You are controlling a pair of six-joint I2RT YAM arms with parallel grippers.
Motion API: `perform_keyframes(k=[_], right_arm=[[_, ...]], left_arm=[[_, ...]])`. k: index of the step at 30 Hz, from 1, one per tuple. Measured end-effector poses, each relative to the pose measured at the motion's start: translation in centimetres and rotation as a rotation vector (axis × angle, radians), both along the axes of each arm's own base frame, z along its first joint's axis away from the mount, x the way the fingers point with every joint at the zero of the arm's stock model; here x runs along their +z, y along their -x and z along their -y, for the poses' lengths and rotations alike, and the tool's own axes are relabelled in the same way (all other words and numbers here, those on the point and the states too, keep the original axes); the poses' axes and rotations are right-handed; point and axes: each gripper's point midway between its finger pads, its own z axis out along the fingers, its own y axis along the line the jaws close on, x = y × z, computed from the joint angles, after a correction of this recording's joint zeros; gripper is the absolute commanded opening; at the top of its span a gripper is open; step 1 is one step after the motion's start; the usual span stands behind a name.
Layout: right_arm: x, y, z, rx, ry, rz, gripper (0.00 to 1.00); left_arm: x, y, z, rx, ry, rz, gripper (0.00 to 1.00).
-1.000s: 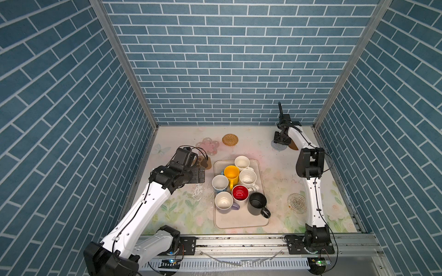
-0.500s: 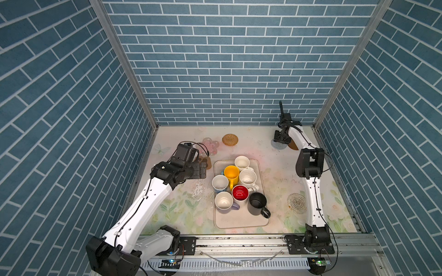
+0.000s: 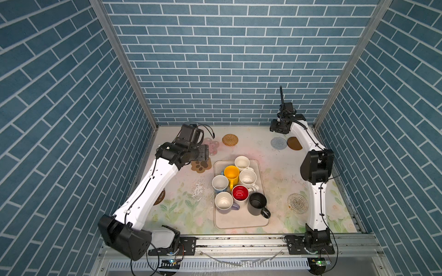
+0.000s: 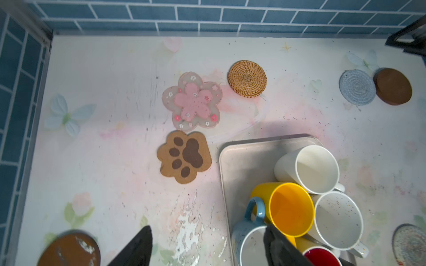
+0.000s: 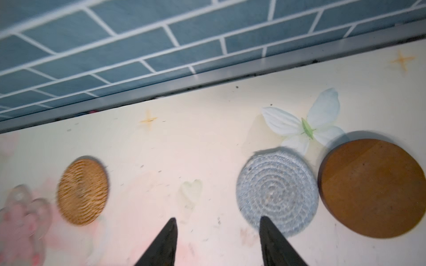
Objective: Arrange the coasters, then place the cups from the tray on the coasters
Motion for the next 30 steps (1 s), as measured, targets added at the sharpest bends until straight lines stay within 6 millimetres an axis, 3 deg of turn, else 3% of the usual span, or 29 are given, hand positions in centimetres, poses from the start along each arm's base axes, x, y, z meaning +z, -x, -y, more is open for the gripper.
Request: perform_keyframes(k=[5, 8, 11, 20, 24, 30], right_arm=[[6.6, 3.9, -0.7, 0.043, -0.075, 0.141, 0.6], [7.8, 5.0, -0.4, 0.047, -0.101, 0.184, 0.61], [7.0, 5.6, -0.3, 0.051, -0.108, 0.179, 0.61], [1.4, 7.5, -0.6, 0.067, -0.136, 0.09, 0.61], [-0.1, 7.9, -0.9, 0.062, -0.166, 0.067, 0.61], [-0.2, 7.9, -1.3, 0.066, -0.197, 0.07, 0.61]], left_arm=[[-0.1, -5.0, 2.5, -0.019, 0.001, -0.01, 0.73], [-1.6, -8.2, 4.0, -0.03, -0.004, -0.032, 0.72], [-3.9, -11.4, 5.8, -0.043, 0.0, -0.062, 0.74], [-10.7, -20.3, 11.1, -0.086, 0.045, -0.107, 0.72], [-14.0, -22.0, 12.3, -0.09, 0.062, -0.131, 0.69], [-18.3, -22.5, 13.4, -0.085, 0.105, -0.187, 0.68]])
